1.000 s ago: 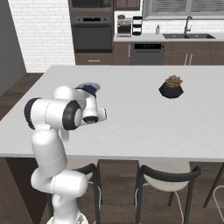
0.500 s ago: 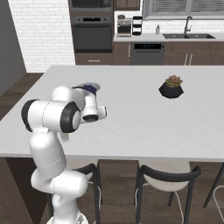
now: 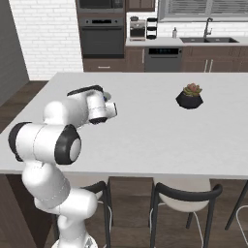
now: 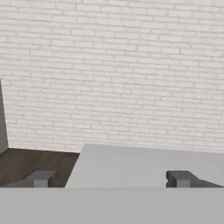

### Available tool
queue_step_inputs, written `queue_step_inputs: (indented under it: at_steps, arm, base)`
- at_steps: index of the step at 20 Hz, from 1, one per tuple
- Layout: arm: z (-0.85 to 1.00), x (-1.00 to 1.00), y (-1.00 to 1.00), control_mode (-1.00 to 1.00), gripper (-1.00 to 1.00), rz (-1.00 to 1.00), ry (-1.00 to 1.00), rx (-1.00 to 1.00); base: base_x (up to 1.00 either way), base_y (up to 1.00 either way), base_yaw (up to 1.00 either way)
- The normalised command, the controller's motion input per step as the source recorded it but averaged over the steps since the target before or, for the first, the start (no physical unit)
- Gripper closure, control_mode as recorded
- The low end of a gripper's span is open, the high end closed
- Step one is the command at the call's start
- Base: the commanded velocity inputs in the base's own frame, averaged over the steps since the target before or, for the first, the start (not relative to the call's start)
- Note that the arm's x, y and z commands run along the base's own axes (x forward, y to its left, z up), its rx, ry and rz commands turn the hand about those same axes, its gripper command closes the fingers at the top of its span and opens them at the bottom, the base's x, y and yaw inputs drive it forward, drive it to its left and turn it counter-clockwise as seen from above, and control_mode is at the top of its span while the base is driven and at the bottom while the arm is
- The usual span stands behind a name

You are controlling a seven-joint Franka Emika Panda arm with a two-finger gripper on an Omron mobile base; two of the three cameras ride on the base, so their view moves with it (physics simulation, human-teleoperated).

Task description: Take a straw from the drawer in front and place it inside the glass cup on the dining counter.

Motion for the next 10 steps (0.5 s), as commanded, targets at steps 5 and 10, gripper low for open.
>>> queue_step_inputs:
  at_steps: [5, 10]
  arm:
    - [1.0, -0.53, 0.04, -1.0, -1.0, 0.0, -0.41, -0.13]
    - [0.68, -0.8, 0.2, -1.0, -1.0, 0.0, -0.64, -0.46]
  base:
    - [0.0, 0.0, 0.0]
    - [0.0, 0.0, 0.0]
